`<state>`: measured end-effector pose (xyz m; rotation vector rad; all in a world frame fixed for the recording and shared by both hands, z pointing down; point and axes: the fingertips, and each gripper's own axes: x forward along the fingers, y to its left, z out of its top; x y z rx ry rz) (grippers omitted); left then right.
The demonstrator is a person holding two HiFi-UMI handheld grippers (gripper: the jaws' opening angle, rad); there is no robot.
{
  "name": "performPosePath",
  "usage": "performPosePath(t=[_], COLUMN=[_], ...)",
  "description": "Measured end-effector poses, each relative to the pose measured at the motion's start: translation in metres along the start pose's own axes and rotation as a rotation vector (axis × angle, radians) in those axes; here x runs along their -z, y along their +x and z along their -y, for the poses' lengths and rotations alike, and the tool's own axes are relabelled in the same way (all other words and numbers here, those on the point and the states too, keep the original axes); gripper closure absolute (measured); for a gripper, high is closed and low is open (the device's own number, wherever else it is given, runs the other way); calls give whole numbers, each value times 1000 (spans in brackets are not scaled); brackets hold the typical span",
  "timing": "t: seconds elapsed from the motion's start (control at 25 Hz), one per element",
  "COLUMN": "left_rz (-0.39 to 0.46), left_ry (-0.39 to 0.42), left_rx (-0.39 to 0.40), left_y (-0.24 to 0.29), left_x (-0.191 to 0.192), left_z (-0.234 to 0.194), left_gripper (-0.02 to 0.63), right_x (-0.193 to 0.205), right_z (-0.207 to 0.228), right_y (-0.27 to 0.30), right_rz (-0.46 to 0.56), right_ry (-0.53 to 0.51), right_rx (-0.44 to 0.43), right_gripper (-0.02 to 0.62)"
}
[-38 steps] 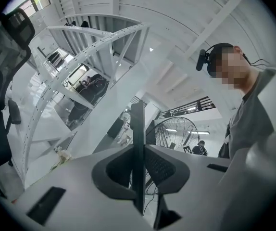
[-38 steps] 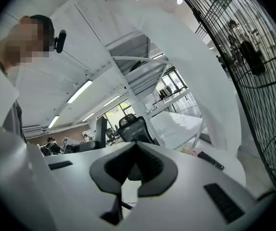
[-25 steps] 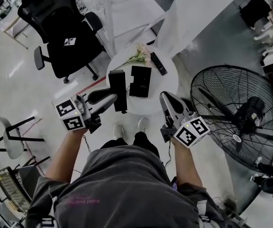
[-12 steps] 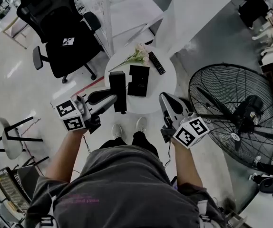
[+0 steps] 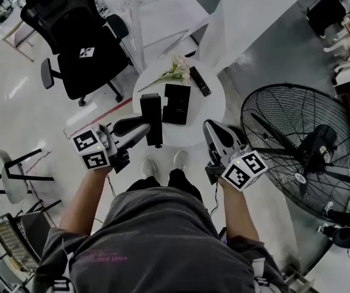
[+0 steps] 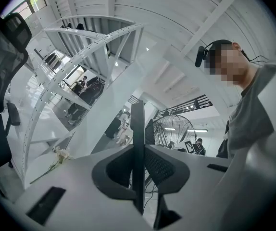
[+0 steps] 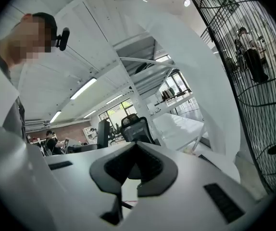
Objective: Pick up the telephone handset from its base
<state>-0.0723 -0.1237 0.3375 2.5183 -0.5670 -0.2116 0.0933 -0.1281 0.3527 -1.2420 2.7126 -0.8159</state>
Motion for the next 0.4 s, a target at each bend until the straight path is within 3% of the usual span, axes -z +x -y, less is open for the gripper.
performPosePath(t=[0.4], left_rz=[-4], left_ry=[-11], left_rx=[-5], left_y=[8], left_x=[5], left_z=[-6], left_gripper=[528], right_x=[1], right_z=[8], right_y=[4], right_rz=[-13], right_ry=[7], right_rx=[-12], right_gripper=[575])
